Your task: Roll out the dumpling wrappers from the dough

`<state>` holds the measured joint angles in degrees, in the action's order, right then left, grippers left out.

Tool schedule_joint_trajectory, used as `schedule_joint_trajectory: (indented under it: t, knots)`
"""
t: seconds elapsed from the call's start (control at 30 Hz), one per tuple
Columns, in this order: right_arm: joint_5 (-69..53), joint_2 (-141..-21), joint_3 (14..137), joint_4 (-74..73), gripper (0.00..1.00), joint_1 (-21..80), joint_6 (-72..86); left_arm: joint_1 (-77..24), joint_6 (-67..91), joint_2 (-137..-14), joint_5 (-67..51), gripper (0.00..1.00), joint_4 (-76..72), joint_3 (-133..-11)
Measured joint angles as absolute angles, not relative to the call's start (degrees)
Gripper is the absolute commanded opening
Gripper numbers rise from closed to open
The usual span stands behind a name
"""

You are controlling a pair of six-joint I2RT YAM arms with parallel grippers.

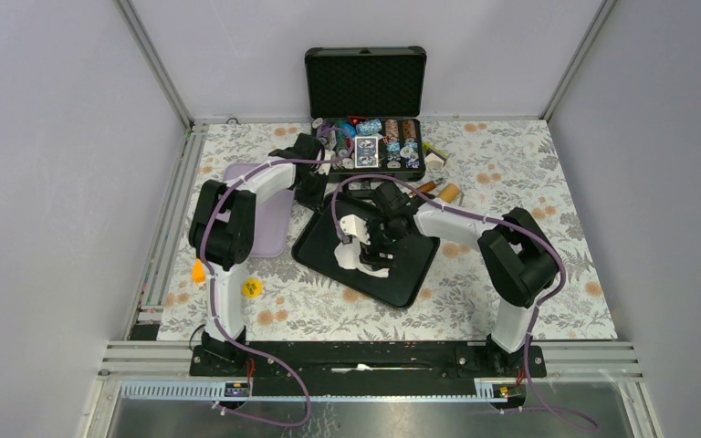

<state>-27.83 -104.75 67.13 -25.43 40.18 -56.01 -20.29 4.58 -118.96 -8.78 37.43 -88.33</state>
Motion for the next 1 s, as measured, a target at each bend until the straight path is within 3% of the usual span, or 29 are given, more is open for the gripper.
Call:
schedule_joint_trajectory:
  t: [1.0]
  knots:
    - [-16.5,-100.7,59.9,-14.3,0.46,44.4,-40.8,-20.4,4.6,-118.4,-8.3,0.00,38.1,-88.3]
